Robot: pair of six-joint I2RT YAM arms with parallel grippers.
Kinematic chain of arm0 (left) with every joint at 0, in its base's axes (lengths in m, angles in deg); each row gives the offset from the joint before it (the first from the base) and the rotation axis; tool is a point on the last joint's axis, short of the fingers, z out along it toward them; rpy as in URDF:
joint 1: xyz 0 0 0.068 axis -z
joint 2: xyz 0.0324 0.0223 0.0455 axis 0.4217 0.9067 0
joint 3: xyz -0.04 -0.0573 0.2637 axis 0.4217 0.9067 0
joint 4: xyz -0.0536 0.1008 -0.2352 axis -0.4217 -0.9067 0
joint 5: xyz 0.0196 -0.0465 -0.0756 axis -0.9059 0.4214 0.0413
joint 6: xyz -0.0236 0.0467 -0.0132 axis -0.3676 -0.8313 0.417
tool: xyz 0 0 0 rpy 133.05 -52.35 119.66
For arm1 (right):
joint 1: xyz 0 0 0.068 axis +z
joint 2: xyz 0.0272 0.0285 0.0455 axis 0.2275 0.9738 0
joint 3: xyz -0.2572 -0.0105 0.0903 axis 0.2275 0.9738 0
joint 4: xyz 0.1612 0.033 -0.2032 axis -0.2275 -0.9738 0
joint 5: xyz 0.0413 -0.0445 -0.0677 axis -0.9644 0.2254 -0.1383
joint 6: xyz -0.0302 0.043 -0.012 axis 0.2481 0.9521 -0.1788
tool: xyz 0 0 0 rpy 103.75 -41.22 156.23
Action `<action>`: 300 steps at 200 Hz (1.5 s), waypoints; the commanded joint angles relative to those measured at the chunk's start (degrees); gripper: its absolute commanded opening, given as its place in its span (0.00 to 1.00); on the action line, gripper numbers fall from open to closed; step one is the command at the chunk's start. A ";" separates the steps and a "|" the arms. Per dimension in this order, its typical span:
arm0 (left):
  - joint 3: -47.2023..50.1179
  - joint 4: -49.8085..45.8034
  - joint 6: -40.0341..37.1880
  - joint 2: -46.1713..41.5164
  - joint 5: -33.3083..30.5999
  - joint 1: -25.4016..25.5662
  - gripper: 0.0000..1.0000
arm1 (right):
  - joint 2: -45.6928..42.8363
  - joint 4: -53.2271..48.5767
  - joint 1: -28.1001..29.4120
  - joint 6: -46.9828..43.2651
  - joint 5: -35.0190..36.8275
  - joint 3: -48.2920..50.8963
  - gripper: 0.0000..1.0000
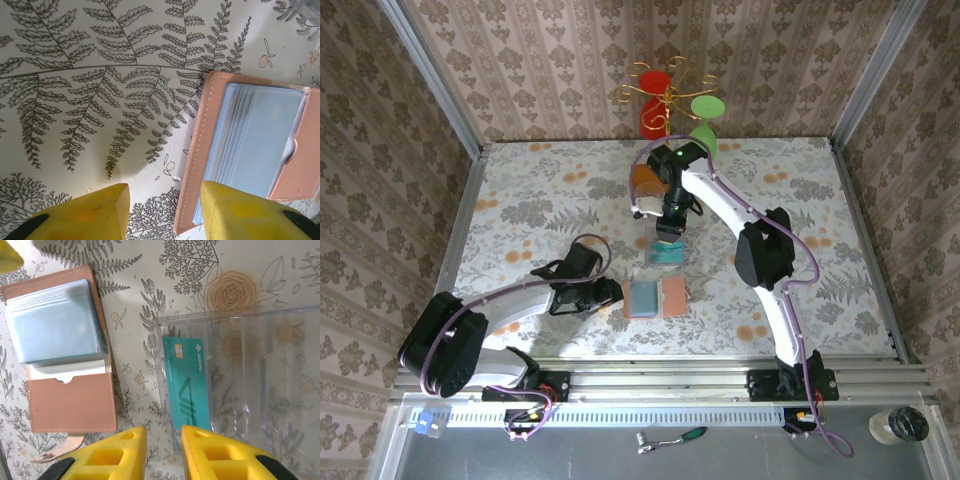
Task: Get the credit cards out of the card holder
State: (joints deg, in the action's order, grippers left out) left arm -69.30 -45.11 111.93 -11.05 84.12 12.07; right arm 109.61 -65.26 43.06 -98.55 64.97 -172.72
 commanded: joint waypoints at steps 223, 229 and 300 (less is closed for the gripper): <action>-6.59 0.56 -2.01 8.56 -2.63 3.99 0.08 | -37.43 56.96 10.51 83.24 3.39 63.26 0.23; -6.59 0.71 -1.93 8.55 -2.53 4.02 0.07 | -37.44 57.69 10.75 83.93 2.86 63.94 0.22; -6.23 -0.79 -2.36 8.78 -3.44 3.27 0.06 | -37.89 60.11 12.71 86.94 2.37 68.39 0.21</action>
State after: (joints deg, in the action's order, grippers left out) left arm -74.61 -43.51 110.66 -2.68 81.78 15.57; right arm 73.35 -6.68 55.13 -13.85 68.22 -105.81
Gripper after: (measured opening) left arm 0.059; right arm 0.208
